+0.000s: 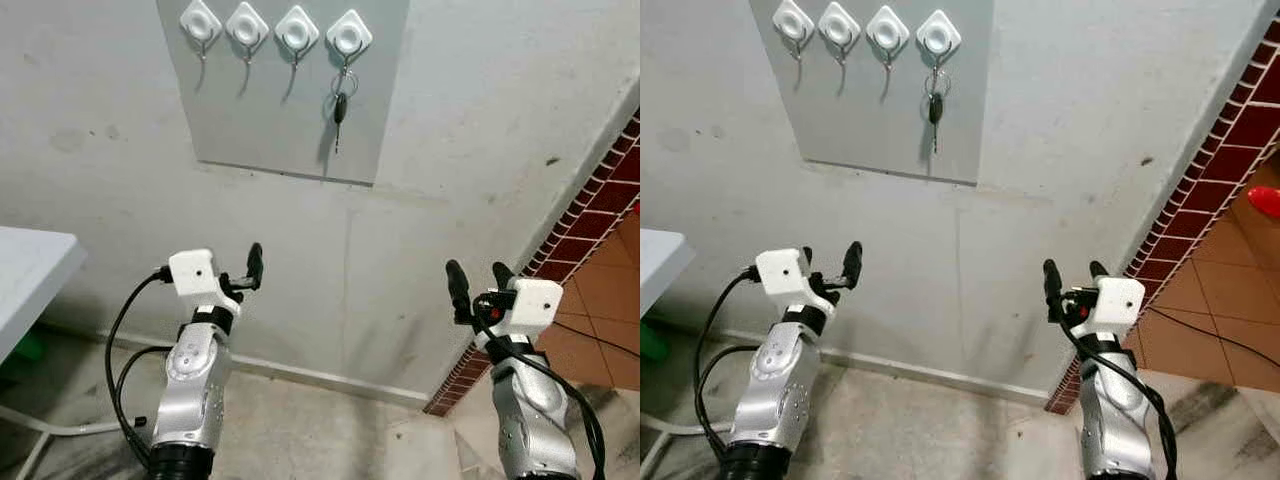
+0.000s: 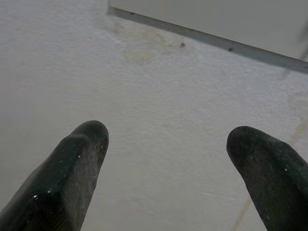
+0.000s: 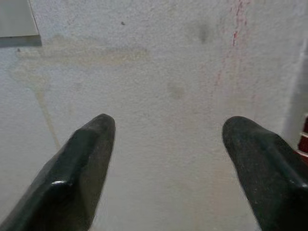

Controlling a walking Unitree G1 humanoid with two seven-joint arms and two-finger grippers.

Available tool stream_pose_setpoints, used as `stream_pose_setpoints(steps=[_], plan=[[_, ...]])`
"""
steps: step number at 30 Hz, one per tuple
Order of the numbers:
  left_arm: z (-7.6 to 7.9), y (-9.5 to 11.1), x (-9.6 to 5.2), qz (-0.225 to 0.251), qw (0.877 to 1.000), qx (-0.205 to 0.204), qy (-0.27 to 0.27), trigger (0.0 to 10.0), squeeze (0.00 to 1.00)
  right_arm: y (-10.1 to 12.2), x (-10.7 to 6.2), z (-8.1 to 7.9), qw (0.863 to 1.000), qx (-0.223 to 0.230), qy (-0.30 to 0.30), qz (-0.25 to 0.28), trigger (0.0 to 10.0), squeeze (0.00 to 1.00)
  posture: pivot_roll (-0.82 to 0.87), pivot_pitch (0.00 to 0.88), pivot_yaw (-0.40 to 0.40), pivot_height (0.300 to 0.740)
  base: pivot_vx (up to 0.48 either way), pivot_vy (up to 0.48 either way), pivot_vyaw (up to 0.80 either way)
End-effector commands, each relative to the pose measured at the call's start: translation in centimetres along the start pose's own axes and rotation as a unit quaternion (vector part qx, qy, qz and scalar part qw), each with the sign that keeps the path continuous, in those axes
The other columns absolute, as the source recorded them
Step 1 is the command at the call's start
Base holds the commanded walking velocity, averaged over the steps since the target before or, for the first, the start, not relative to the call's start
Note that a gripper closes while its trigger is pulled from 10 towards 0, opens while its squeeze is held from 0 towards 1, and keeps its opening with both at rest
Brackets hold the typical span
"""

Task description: Hang keys on a hook

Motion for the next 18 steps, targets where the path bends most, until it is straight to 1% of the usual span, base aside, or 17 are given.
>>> stream_pose_setpoints(steps=[1,4,9,11,12,13,14,15,16,18], plan=[[-0.1,0.2,-0.3,0.007,1.0,-0.009,-0.006,10.0,0.0,0.6,0.0,-0.1,1.0,-0.008,0.002,0.009,10.0,1.0,-0.01,0.0,-0.01,0.74,0.0,0.0,0.0],[-0.6,-0.5,-0.6,-0.003,1.0,-0.007,-0.002,10.0,0.0,0.3,-0.5,-0.3,1.0,-0.024,0.004,0.0,10.0,1.0,-0.02,0.0,-0.009,0.74,0.0,0.0,0.0],[-0.6,-0.5,-0.7,-0.003,1.0,-0.005,-0.005,10.0,0.0,0.1,-0.8,-0.5,1.0,-0.018,0.003,-0.003,10.0,1.0,-0.02,0.0,-0.011,0.74,0.0,0.0,0.0],[-0.4,-0.5,-0.7,-0.002,1.0,-0.007,-0.012,10.0,0.0,0.0,-1.0,-0.4,1.0,-0.028,-0.003,-0.009,10.0,1.0,-0.03,0.0,-0.011,0.74,0.0,0.0,0.0],[-0.4,-0.5,-0.7,-0.002,1.0,-0.008,-0.015,10.0,0.0,-0.2,-1.0,-0.3,0.999,-0.046,-0.008,-0.021,10.0,1.0,-0.03,0.0,-0.011,0.74,0.0,0.0,0.0],[-0.4,-0.5,-0.7,-0.003,1.0,-0.009,-0.016,10.0,0.0,-0.3,-1.0,-0.2,0.998,-0.055,-0.009,-0.024,10.0,1.0,-0.03,0.0,-0.011,0.74,0.0,0.0,0.0],[-0.3,-0.4,-0.7,-0.003,1.0,-0.007,-0.018,10.0,0.0,-0.3,-1.0,-0.2,0.998,-0.065,-0.008,-0.026,10.0,0.0,-0.03,0.0,-0.01,0.74,0.0,0.0,0.0],[-0.2,-0.3,-0.6,0.0,1.0,-0.003,-0.021,10.0,0.0,-0.2,-0.9,-0.1,0.996,-0.085,-0.008,-0.024,10.0,0.0,-0.03,0.0,-0.009,0.74,0.0,0.0,0.0],[-0.2,-0.3,-0.5,0.001,1.0,-0.003,-0.023,10.0,0.0,-0.2,-0.9,-0.1,0.995,-0.094,-0.008,-0.024,10.0,0.0,-0.03,0.0,-0.009,0.74,0.0,0.0,0.0],[0.2,0.1,-0.4,0.008,1.0,-0.002,-0.027,10.0,0.0,-0.2,-0.8,0.0,0.996,-0.087,-0.008,-0.027,10.0,0.0,-0.03,0.0,-0.007,0.74,0.0,0.0,0.0]])
Point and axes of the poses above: a point about 5 cm out from each wrist's last joint towards the gripper, its own x axis pointing out of the wrist towards the gripper, its own y axis along the axis of the wrist's last joint, z = x × y, the point moved 2 cm from there along x, pointing out of the wrist towards the gripper, and after that the axes turned 7 degrees about -x, right-handed, at the moved point
